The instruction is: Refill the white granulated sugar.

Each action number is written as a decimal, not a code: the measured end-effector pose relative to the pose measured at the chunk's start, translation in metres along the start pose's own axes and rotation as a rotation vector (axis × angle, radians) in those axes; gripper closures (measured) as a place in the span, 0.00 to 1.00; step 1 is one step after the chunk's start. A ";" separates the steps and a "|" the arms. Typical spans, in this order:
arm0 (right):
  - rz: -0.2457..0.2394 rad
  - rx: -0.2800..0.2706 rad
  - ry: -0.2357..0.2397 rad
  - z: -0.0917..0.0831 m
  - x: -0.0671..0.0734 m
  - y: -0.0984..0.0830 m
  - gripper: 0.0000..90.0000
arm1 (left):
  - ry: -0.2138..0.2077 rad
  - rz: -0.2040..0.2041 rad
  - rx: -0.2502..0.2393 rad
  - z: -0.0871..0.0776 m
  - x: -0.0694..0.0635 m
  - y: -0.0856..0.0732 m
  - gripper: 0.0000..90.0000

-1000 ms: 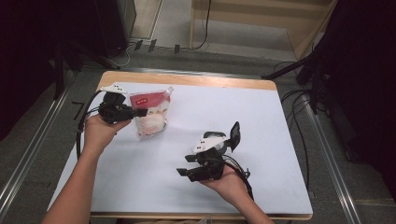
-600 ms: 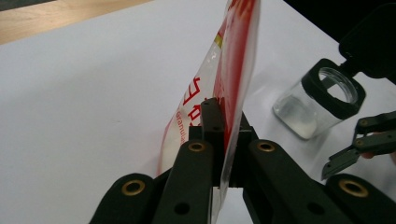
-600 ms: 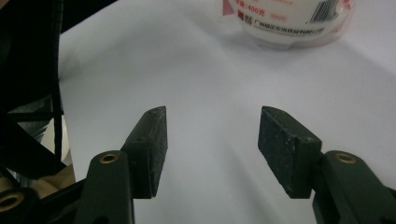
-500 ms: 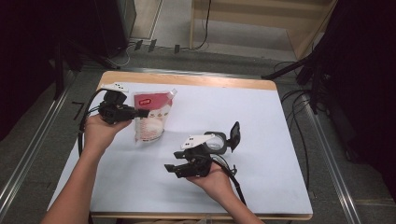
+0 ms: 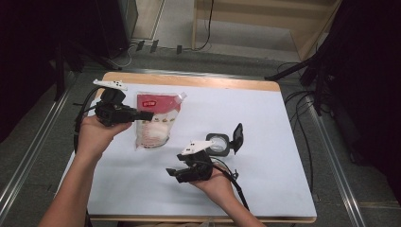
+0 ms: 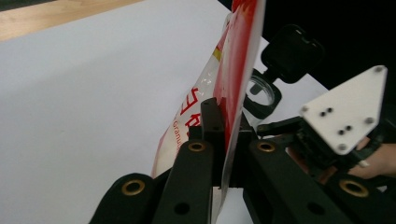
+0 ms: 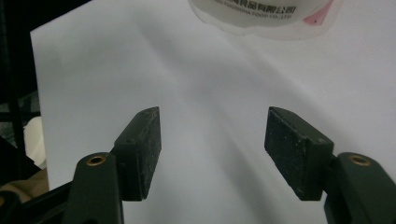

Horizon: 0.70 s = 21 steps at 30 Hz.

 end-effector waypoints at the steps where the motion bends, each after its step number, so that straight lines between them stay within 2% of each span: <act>1: 0.008 0.005 -0.001 0.002 0.000 0.000 0.41 | -0.007 0.004 -0.001 -0.001 -0.003 0.000 1.00; 4: 0.014 0.017 -0.016 0.006 -0.001 0.000 0.44 | -0.014 0.023 0.007 -0.005 -0.012 0.002 1.00; 7: 0.020 0.001 -0.025 0.007 -0.002 0.003 0.48 | -0.020 0.033 0.011 -0.008 -0.023 0.004 1.00; 16: 0.047 -0.023 -0.067 0.009 -0.010 0.005 0.53 | -0.087 0.062 0.030 -0.012 -0.052 0.008 1.00; 21: 0.052 -0.044 -0.090 0.009 -0.012 0.005 0.55 | -0.146 0.036 0.029 -0.013 -0.064 0.010 1.00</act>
Point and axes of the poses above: each handheld gripper's, and its own axes: z roughly forward along the jaws, y roughly out of its top, x roughly to its left, the point moved 5 cm from there along z, roughly forward along the jaws, and after that the axes turned 5 degrees about x, right-handed, at the moved point
